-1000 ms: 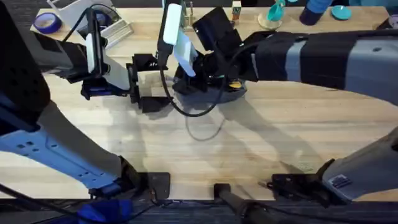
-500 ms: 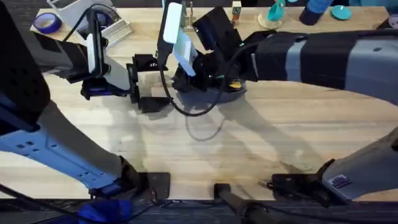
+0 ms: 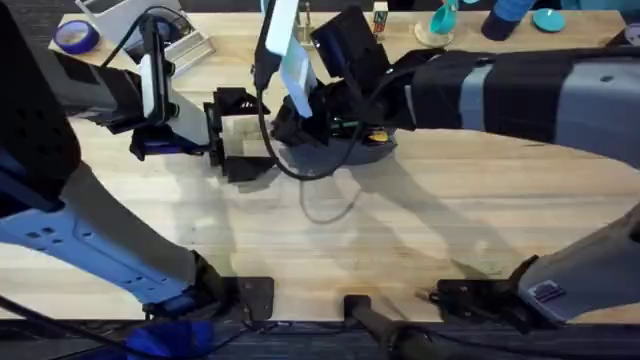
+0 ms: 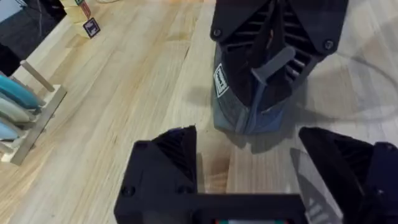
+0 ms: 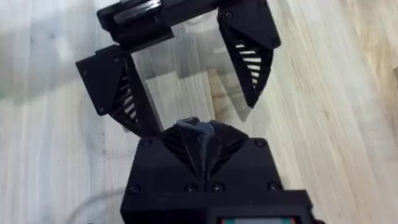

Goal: Unzip the bag, pick up the pens from the table one at a time and place them inside, then zip the bag closed.

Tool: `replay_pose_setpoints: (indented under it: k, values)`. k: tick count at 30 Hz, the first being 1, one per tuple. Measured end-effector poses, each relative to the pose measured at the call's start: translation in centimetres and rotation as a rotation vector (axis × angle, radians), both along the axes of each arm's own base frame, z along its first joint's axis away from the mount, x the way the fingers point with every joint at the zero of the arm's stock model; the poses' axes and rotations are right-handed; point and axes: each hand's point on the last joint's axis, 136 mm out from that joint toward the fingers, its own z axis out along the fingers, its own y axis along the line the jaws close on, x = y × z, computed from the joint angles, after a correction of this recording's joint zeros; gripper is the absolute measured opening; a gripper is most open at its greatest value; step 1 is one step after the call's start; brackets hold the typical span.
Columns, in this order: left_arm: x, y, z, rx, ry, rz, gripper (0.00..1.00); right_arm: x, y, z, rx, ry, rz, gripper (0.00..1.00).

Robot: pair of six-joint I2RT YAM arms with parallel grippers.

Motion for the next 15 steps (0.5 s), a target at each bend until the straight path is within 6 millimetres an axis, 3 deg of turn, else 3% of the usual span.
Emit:
replay_pose_setpoints:
  k: [15]
  values:
    - [0.0,0.0,0.0,0.0,0.0,0.0,0.993,1.2,-1.7,0.9,0.105,0.184,-0.076,0.032]
